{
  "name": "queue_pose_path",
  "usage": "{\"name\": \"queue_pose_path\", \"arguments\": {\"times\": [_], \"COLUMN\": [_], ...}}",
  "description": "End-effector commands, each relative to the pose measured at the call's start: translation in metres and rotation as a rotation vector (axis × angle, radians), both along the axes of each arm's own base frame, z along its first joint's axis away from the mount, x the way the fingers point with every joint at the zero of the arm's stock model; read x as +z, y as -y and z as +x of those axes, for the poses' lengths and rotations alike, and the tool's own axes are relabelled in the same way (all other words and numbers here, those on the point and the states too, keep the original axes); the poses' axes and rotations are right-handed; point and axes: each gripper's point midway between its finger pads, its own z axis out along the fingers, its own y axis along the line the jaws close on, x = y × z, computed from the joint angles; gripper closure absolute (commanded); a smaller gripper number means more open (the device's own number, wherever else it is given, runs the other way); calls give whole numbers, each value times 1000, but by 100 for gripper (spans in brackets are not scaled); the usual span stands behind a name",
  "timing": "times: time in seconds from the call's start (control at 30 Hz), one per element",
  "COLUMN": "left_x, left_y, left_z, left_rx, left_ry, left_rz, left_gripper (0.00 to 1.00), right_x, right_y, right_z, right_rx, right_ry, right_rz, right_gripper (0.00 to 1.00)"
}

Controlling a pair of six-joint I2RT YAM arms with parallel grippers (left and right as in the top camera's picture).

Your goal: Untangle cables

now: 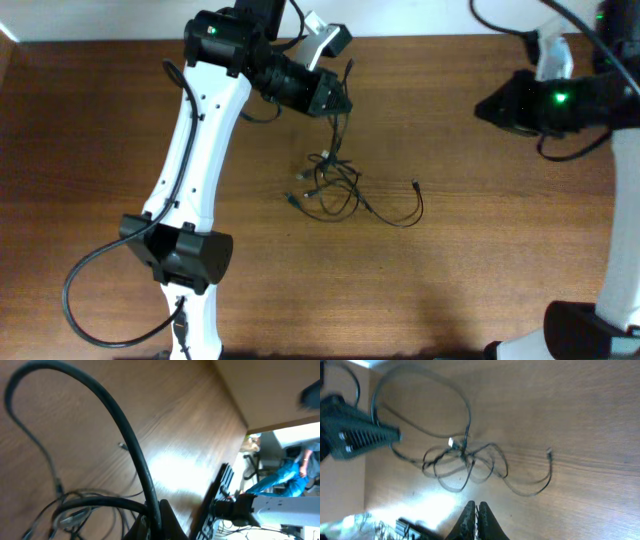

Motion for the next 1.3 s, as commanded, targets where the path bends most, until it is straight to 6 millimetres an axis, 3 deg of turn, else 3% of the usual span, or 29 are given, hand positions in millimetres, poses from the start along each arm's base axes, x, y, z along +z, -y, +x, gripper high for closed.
{"name": "queue_pose_path", "arguments": {"times": [0.0, 0.07, 0.17, 0.23, 0.3, 0.43, 0.53, 0.67, 0.77, 0.87, 0.93, 1.0, 1.03, 1.17, 1.27], "left_x": [32, 46, 57, 59, 64, 68, 69, 70, 79, 87, 98, 108, 112, 116, 108], "left_y": [2, 0, 2, 1, -4, -19, -31, -31, -29, -33, -40, -52, -59, -108, -153], "left_z": [12, 16, 18, 22, 24, 32, 39, 40, 38, 48, 54, 63, 68, 98, 119], "left_rx": [32, 28, 31, 46, 42, 64, 89, 86, 49, 94, 109, 134, 152, 281, 437], "left_ry": [-37, -48, -70, -67, -62, -52, -44, -34, -15, -41, -57, -55, -43, 51, 91], "left_rz": [-191, -269, -325, -334, -357, -382, -387, -389, -433, -459, -500, -534, -541, -529, -479], "left_gripper": [100, 100, 100, 100, 100, 100, 100, 100, 100, 100, 100, 100, 100, 100, 100], "right_x": [-20, -36, -68, -85, -98, -129, -136, -138, -158, -185, -197, -202, -202, -190, -156], "right_y": [-38, -61, -101, -117, -122, -125, -131, -152, -164, -178, -180, -176, -172, -136, -101], "right_z": [2, 4, 16, 27, 38, 50, 51, 50, 47, 45, 47, 51, 54, 65, 68], "right_rx": [121, 178, 209, 193, 159, 119, 134, 178, 198, 210, 202, 186, 170, 110, 92], "right_ry": [-50, -92, -178, -216, -242, -326, -338, -310, -359, -419, -444, -451, -453, -448, -371], "right_rz": [-17, -25, -22, -17, -9, -13, -8, -8, -20, -35, -39, -39, -41, -24, -6], "right_gripper": [92, 89, 76, 60, 54, 52, 53, 51, 51, 52, 61, 89, 96, 96, 96]}}
